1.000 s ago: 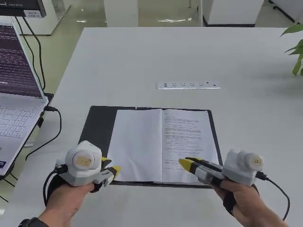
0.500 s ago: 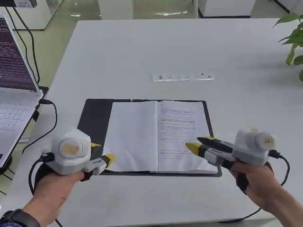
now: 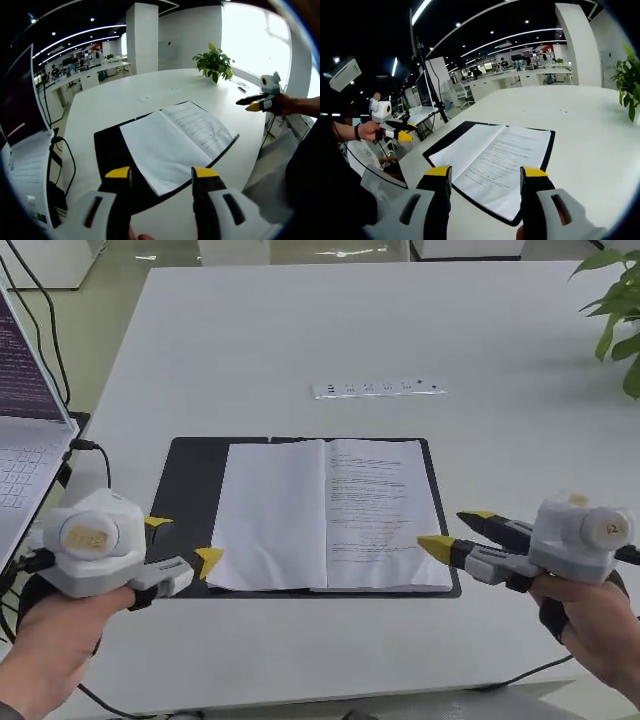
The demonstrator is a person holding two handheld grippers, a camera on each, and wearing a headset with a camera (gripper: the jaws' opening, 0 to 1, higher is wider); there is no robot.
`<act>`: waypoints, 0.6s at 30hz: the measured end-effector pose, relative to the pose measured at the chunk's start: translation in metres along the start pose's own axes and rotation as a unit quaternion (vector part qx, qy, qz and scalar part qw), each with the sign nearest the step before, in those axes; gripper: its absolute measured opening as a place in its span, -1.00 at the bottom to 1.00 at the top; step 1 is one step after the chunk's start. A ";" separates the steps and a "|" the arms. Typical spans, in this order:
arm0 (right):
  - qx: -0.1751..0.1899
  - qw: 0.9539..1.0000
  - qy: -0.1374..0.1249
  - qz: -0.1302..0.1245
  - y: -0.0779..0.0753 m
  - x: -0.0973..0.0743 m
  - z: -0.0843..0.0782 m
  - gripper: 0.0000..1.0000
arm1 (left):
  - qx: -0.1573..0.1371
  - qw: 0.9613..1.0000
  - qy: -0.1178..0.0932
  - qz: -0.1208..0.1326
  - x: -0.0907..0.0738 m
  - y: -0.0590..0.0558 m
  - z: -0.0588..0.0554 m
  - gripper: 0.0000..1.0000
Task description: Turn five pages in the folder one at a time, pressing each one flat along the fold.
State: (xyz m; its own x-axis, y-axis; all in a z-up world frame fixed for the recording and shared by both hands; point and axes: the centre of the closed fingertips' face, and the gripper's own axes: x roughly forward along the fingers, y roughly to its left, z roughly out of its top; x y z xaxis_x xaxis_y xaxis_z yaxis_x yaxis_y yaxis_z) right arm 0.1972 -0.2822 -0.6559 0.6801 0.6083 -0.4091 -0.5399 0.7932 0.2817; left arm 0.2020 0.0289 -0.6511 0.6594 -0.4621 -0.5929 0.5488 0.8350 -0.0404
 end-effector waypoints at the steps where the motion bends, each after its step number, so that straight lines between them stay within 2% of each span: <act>1: 0.006 1.000 -0.005 -0.002 -0.001 -0.002 0.001 0.12 | -0.003 1.000 -0.003 0.001 -0.003 0.000 0.001 -0.03; 4: 0.011 1.000 -0.010 -0.010 -0.002 -0.011 0.000 0.17 | -0.004 1.000 -0.008 0.002 -0.012 -0.003 0.001 0.05; 6: 0.010 1.000 -0.007 -0.012 0.000 -0.014 -0.003 0.20 | -0.008 1.000 -0.009 0.002 -0.011 -0.001 -0.002 0.11; 12: 0.028 0.999 -0.003 -0.028 -0.002 -0.027 -0.016 0.32 | -0.034 0.999 -0.026 0.004 -0.025 -0.006 -0.004 0.26; 14: 0.034 0.999 -0.006 -0.028 0.000 -0.029 -0.019 0.33 | -0.036 0.999 -0.024 0.005 -0.028 -0.007 -0.007 0.29; 18: 0.030 0.999 0.004 -0.028 0.008 -0.032 -0.027 0.35 | -0.031 0.999 -0.012 0.005 -0.028 -0.010 -0.013 0.32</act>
State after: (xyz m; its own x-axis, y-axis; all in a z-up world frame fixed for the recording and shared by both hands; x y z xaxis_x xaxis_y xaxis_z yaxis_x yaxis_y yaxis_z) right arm 0.1579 -0.2965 -0.6635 0.7044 0.5636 -0.4315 -0.4714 0.8260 0.3092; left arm 0.1712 0.0374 -0.6448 0.6770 -0.4606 -0.5740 0.5103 0.8558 -0.0848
